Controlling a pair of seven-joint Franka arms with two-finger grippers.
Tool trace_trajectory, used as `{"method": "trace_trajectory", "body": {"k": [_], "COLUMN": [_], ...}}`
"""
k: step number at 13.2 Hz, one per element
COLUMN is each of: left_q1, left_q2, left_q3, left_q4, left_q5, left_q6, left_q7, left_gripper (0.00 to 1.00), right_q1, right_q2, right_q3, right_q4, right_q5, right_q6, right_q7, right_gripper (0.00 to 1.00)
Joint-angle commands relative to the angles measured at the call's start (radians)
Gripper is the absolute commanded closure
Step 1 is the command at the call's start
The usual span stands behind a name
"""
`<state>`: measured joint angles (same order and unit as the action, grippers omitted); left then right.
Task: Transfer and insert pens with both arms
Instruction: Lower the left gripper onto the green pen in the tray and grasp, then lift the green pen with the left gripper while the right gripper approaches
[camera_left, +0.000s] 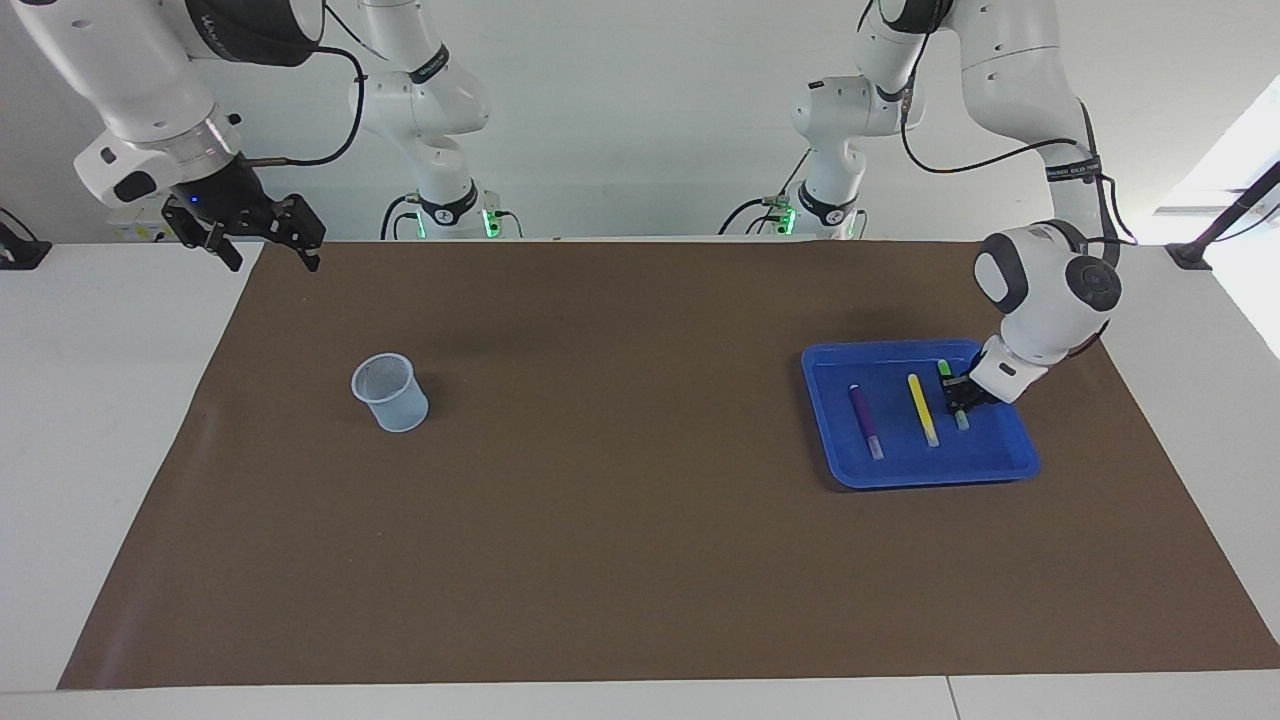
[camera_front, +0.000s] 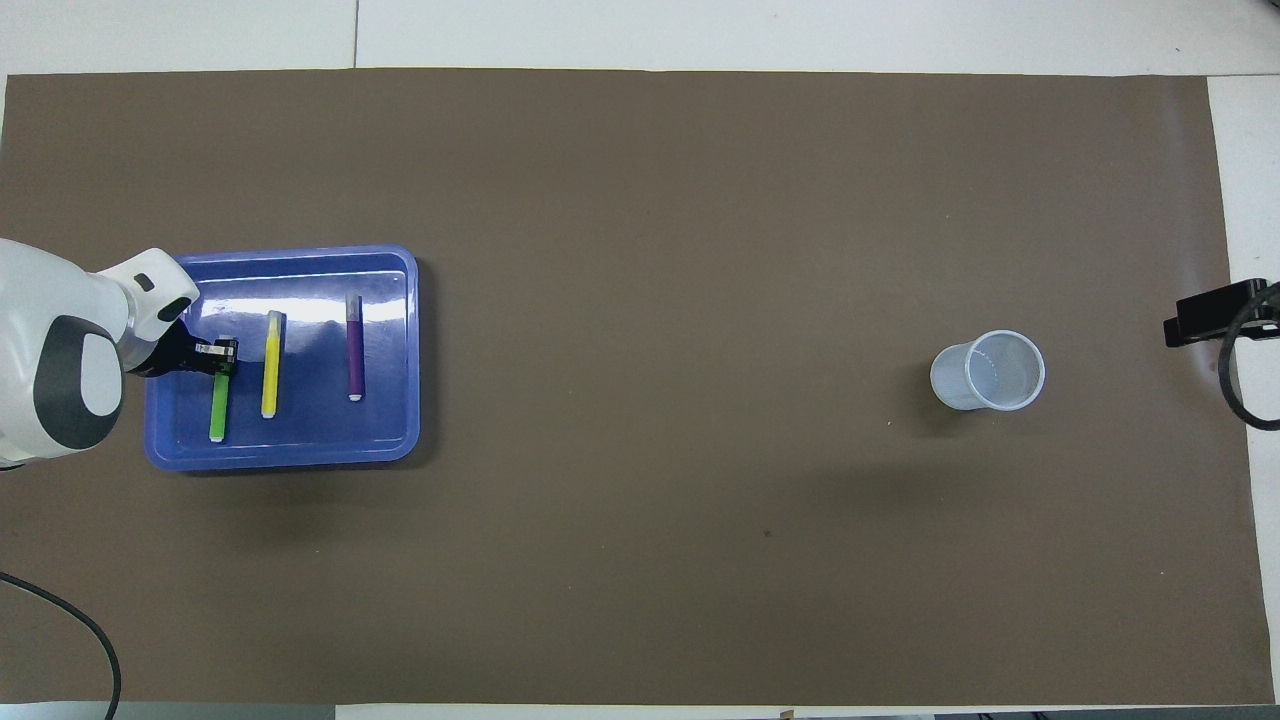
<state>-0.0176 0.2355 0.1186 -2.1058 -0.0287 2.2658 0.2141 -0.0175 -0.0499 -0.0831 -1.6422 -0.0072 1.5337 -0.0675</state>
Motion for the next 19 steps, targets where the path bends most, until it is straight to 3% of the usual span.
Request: {"method": "trace_trajectory", "body": {"k": [1,9,14,19], "left_q1": [0.004,-0.004,-0.002,0.008], "left_q2": [0.015,0.001,-0.048,-0.105], "left_q3": [0.003,-0.026,-0.126,-0.224], "left_q4": [0.003,0.214,0.293,0.333], "left_q5": [-0.010,-0.023,-0.103,-0.304], "left_q6": [0.014,-0.326,-0.478,-0.569], "left_q7": [0.013,-0.137,-0.440,-0.870], "left_gripper": [1.00,1.00,1.00,1.00], "right_q1": [-0.009,-0.009,-0.009,-0.009], "right_q2": [-0.008,-0.008,-0.008,-0.008], "right_q3": [0.006,0.006,0.006,0.006], "right_q4": [-0.010,-0.010,-0.010,-0.010], "right_q5": [-0.002,-0.002,-0.002,-0.002], "right_q6": [-0.003,-0.003,-0.003,-0.003], "right_q7": [0.006,0.006,0.008,0.008], "right_gripper": [0.00,0.00,0.00,0.00]}}
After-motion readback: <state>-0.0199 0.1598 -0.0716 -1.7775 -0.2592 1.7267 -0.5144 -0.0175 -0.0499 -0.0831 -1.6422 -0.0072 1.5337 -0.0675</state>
